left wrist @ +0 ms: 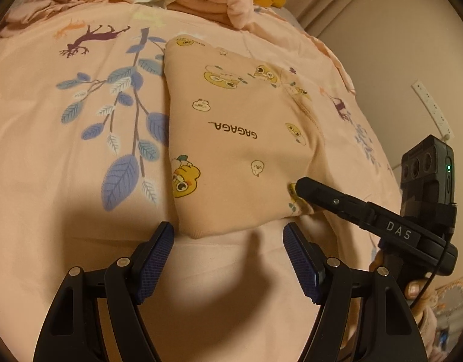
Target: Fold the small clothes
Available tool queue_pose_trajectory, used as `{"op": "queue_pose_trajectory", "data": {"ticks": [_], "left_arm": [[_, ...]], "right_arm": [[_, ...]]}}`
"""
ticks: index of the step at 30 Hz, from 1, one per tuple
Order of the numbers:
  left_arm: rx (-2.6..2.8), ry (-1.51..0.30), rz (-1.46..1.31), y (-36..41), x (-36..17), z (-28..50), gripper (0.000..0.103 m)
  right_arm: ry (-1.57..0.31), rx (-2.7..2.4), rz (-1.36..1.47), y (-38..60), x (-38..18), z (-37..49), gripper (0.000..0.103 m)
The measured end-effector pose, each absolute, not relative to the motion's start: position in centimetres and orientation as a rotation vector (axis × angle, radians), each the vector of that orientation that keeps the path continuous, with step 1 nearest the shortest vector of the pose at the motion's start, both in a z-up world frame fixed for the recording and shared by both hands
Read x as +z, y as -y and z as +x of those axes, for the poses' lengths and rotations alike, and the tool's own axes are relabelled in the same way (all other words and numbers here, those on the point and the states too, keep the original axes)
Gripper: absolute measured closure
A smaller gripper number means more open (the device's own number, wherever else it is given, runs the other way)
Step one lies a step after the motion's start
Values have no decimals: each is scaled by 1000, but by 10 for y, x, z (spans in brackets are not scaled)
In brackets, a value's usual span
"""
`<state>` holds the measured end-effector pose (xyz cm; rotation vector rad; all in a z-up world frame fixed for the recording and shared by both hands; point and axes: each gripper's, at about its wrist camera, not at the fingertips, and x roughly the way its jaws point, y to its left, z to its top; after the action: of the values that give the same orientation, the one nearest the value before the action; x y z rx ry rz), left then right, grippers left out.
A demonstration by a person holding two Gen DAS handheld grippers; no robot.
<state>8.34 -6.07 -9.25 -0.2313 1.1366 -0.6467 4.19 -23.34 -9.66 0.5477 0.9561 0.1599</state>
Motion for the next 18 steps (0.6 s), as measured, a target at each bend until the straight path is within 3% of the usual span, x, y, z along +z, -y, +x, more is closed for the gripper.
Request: {"op": "queue_pose_trajectory", "data": {"ticks": [18], "left_arm": [[-644,-1151,-252,53,-95,83,29]], "right_arm": [[-970,177,610,242,-105,28,80]]}}
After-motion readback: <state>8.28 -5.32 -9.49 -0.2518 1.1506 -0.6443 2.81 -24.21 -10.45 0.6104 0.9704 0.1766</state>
